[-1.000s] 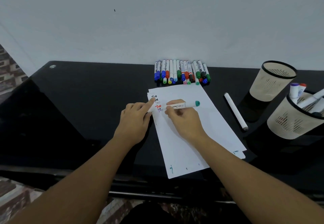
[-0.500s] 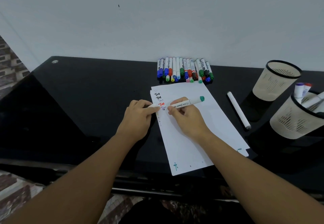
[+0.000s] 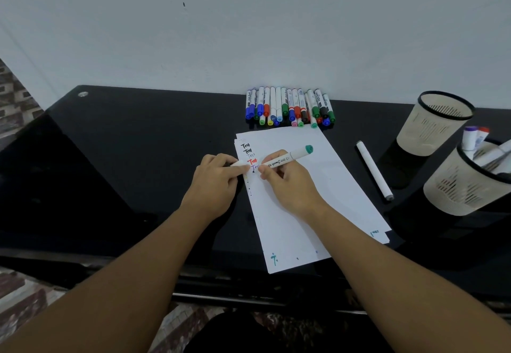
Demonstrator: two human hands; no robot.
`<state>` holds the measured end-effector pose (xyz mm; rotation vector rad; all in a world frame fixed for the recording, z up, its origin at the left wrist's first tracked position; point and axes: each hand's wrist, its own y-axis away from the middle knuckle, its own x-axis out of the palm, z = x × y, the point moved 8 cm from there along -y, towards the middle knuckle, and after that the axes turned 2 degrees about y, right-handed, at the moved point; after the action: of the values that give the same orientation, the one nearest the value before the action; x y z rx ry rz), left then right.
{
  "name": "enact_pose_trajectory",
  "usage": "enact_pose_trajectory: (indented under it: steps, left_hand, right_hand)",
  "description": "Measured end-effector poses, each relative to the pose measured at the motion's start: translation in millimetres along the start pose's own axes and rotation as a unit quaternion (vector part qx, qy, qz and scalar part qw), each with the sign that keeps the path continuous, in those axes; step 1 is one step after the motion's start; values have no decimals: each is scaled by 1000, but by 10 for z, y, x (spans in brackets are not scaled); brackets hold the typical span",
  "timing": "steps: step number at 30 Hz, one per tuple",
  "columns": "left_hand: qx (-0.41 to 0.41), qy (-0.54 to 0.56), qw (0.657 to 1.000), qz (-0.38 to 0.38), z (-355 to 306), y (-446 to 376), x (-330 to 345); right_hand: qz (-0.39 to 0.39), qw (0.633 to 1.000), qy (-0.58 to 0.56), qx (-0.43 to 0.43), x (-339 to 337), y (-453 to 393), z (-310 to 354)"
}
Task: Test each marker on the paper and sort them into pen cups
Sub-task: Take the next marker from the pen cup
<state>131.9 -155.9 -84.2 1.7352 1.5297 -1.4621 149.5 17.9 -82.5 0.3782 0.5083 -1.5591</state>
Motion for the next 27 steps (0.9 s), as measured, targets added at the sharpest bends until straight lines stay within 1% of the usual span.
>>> enact_pose_trajectory:
  steps: [4, 11, 17, 23, 27]
  left_hand:
    - [-1, 4, 1000, 0, -15, 4, -1]
    - [-2, 12, 1000, -4, -21, 17, -7]
    - [-5, 12, 1000, -2, -17, 8, -7]
    - [-10, 17, 1000, -1, -10, 8, -5]
    - [-12, 15, 1000, 1, -5, 7, -1]
  right_hand:
    - [6, 1000, 10, -5, 8, 4, 8]
    - [-8, 1000, 24, 6, -22, 7, -6]
    - [11, 1000, 27, 9, -5, 29, 8]
    - [-10, 1000, -15, 22, -65, 50, 1]
    - [0, 1000, 10, 21, -37, 35, 4]
